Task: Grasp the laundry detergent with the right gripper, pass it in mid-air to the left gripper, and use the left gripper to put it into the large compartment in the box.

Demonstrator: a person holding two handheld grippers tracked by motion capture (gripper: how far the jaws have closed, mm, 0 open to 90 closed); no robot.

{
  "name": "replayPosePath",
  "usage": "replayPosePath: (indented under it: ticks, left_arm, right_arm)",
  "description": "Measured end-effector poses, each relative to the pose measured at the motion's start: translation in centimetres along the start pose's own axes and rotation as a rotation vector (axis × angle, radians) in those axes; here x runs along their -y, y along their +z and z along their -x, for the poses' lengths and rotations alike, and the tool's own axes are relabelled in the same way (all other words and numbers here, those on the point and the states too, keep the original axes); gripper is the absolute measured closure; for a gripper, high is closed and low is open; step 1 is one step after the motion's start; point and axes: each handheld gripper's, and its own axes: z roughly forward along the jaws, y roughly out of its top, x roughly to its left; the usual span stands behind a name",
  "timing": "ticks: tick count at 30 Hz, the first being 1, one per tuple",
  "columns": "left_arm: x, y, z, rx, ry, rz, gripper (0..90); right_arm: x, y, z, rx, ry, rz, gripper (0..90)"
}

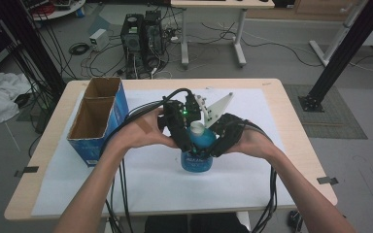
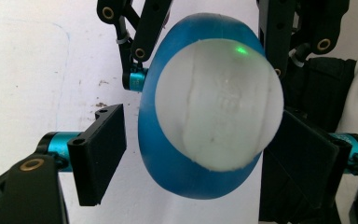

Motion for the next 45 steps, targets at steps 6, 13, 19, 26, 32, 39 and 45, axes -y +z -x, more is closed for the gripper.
replayPosePath:
  ticks: [6,13,19,26,32,39,45]
  left_arm:
    - [-0.09,0.24,-0.09,0.009,0.005,0.006,22.6]
    - [-0.18,0.33,-0.17,0.011,0.005,0.008,23.7]
    - [-0.13,0.32,-0.20,0.013,0.009,0.010,26.7]
    - [-0.05,0.41,-0.16,0.016,0.009,0.014,29.6]
    - [-0.06,0.37,-0.19,0.017,0.013,0.018,30.1]
    - [0.01,0.43,-0.19,0.021,0.016,0.017,36.0]
    - [0.08,0.44,-0.12,0.019,0.020,0.028,37.1]
  right_arm:
    - [0.07,0.08,0.14,0.001,-0.006,0.000,45.3]
    - [0.09,0.11,0.15,0.002,0.003,-0.002,45.3]
    - [0.12,0.11,0.12,0.003,0.012,0.001,45.3]
    - [0.12,0.14,0.08,0.004,0.013,0.002,45.4]
    - [0.13,0.19,0.01,0.001,0.014,0.004,45.3]
    - [0.12,0.21,-0.03,0.002,0.010,0.010,45.3]
    - [0.12,0.17,-0.03,0.003,0.015,0.010,45.3]
